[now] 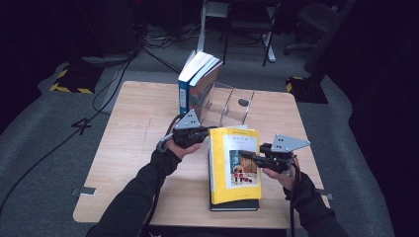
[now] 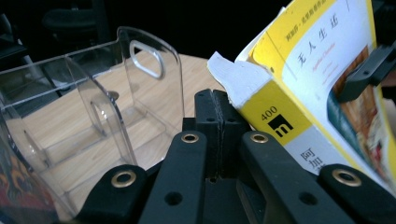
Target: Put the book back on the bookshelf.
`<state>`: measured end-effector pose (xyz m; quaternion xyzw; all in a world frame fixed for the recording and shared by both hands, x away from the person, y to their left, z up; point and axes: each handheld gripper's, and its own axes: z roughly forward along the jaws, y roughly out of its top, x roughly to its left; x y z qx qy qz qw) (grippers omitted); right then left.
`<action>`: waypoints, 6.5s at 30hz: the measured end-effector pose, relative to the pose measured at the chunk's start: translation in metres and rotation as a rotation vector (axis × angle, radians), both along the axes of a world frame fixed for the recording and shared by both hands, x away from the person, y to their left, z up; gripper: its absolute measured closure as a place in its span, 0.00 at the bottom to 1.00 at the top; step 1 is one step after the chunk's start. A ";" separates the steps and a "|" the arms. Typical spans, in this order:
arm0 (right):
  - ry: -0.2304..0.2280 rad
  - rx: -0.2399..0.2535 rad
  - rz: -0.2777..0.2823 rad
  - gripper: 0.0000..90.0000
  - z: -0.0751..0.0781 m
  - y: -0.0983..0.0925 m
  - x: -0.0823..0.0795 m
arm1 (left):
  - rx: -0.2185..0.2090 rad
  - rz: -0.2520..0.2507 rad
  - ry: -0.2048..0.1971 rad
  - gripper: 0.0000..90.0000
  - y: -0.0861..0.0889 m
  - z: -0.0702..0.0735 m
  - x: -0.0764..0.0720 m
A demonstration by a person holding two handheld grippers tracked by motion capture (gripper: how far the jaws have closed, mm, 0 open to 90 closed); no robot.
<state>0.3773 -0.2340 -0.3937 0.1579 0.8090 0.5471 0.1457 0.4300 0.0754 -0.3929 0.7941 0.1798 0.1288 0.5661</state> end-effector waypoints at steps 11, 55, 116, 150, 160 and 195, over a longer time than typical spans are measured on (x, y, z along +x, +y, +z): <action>-0.153 0.081 -0.078 0.96 0.012 0.001 -0.010 | -0.031 -0.013 -0.100 1.00 0.000 0.041 -0.009; -0.215 0.062 -0.040 0.95 0.003 -0.024 -0.071 | 0.045 -0.029 -0.095 0.87 0.014 0.012 -0.082; -0.139 -0.011 -0.242 0.36 -0.026 -0.041 -0.047 | 0.052 -0.168 0.007 0.82 -0.053 -0.039 -0.081; -0.117 -0.015 -0.210 0.46 -0.030 -0.032 -0.047 | 0.020 -0.164 -0.061 0.69 -0.065 0.032 -0.071; -0.103 -0.021 -0.207 0.46 -0.032 -0.033 -0.047 | 0.016 -0.167 -0.039 0.82 -0.063 0.033 -0.069; -0.050 -0.025 -0.269 0.43 -0.040 -0.052 -0.038 | 0.014 0.440 -0.159 0.83 -0.011 0.037 0.015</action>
